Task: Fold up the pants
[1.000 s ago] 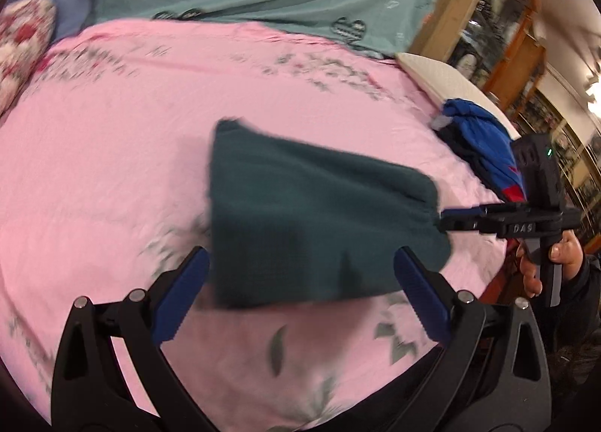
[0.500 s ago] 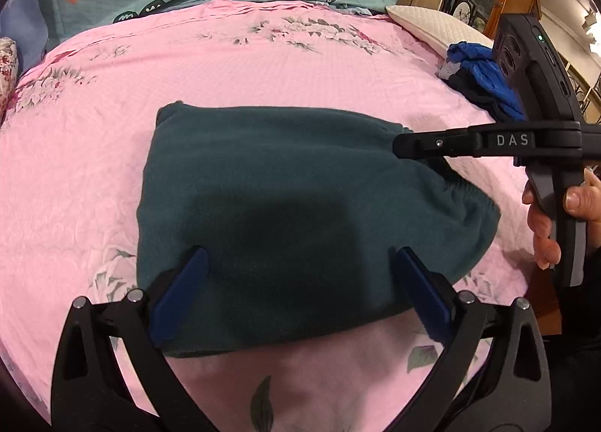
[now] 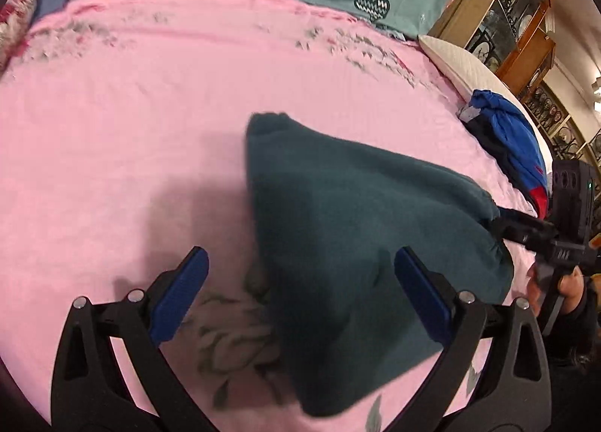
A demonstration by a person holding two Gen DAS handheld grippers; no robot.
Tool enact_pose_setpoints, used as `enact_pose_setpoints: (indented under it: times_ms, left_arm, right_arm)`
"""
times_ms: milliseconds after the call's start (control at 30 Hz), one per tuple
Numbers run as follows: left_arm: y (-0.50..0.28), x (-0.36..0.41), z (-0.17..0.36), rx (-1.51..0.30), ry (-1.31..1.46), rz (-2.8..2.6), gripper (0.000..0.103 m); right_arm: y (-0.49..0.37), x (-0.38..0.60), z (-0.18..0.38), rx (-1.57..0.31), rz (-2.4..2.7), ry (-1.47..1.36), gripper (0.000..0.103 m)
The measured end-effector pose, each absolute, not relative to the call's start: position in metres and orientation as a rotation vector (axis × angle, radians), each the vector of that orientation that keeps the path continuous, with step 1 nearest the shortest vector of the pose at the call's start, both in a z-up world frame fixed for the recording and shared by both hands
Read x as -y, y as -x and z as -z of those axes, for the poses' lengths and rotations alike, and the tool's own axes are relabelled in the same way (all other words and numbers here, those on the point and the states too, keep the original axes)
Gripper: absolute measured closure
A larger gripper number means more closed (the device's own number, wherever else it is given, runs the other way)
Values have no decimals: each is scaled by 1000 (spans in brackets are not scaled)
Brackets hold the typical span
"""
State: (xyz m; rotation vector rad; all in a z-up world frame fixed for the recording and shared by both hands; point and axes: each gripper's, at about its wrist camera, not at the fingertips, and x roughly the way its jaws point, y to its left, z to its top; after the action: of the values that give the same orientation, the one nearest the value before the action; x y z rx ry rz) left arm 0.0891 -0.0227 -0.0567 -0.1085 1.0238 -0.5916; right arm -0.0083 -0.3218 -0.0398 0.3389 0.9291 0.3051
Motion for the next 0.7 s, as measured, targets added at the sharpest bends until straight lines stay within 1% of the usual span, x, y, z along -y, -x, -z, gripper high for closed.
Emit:
enact_pose_setpoints:
  times_ms: [67, 100, 133, 167, 200, 233, 267, 300, 333, 400, 567, 700]
  left_arm:
    - [-91, 30, 60, -1020, 109, 606, 2]
    - [-89, 34, 60, -1016, 101, 608, 3]
    - [-88, 38, 59, -1022, 104, 625, 5]
    - [-86, 44, 57, -1026, 111, 637, 13]
    - [-84, 46, 56, -1032, 115, 625, 34]
    - [-84, 46, 54, -1027, 112, 598, 55]
    - [-84, 47, 52, -1021, 124, 588, 69]
    - [-85, 43, 50, -1024, 160, 605, 79]
    - [-85, 40, 48, -1033, 193, 618, 83]
    - [-84, 37, 45, -1033, 208, 621, 85]
    - [-83, 36, 30, -994, 237, 608, 87]
    - [-101, 30, -6, -906, 250, 592, 87]
  right_arm:
    - [5, 315, 43, -927, -315, -323, 13]
    - [5, 311, 42, -934, -354, -331, 16]
    - [2, 307, 43, -957, -405, -338, 33]
    - [2, 305, 42, -961, -406, -314, 39]
    - [-1, 303, 44, -978, -430, -312, 62]
    - [-4, 306, 46, -991, -447, -346, 76]
    - [-5, 310, 46, -984, -448, -373, 77]
    - [-5, 311, 44, -975, -452, -378, 79]
    - [-5, 311, 39, -963, -462, -380, 80]
    - [-4, 308, 29, -946, -483, -369, 80]
    - [-15, 309, -8, -887, -550, -400, 81]
    - [-52, 307, -43, -837, -584, -393, 82]
